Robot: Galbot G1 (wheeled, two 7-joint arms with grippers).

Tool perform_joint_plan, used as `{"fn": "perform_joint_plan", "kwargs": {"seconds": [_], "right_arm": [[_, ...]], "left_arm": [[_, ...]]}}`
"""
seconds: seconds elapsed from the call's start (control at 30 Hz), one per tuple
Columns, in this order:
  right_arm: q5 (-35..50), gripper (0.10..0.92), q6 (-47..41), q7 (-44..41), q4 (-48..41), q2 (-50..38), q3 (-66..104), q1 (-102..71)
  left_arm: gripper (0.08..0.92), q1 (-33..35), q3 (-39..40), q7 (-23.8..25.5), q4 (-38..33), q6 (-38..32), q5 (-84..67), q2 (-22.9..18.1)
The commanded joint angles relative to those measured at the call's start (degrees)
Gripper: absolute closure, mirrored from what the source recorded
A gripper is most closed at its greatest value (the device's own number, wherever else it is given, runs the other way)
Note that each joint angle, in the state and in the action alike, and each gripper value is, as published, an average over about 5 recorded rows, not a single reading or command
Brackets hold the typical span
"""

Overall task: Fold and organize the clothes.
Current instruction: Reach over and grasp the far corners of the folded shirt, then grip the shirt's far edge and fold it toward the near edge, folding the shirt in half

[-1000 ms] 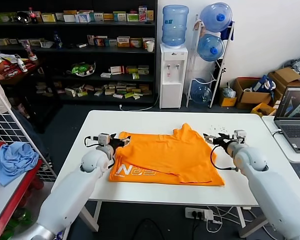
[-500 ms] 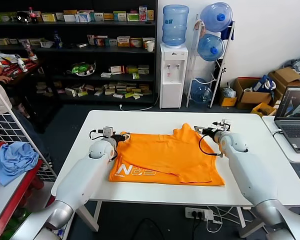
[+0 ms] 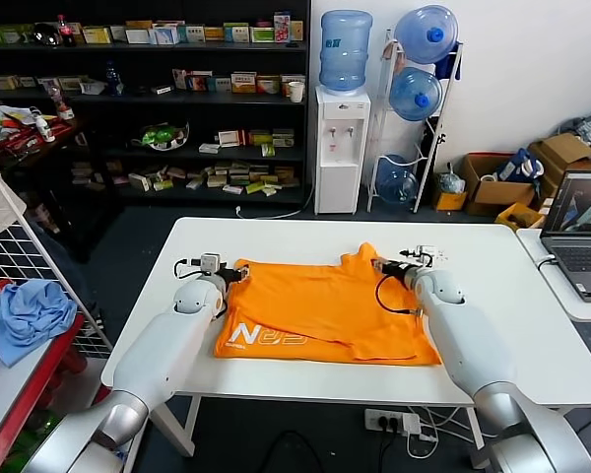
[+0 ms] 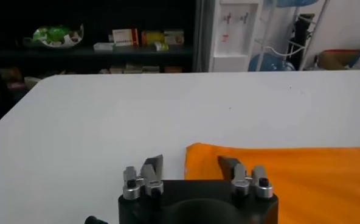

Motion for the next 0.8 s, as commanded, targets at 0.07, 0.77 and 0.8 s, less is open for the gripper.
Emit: {"fn": "perform_joint_plan", "kwargs": {"seconds": [0.07,0.77,0.8], "right_arm": [[-1.8,0.631,1.9,-0.8,-2.5,1.6,0.5,0.8],[3.6,0.901,4.1,8.7,26.1,-7.5,-4.2,-12.4],[3.9,0.901,3.9,9.5,29.1,-8.8,-4.2,-14.0]], "left_arm": [[0.484,0.7,0.2,0.4,-1.6,-0.2,-0.2,0.8],[0.911,12.6,-0.9,-1.1,-27.6,-4.0,-4.6,11.7],[0.911,13.6,-1.1,-1.3,-29.2,-3.9,-4.8,12.4]]}}
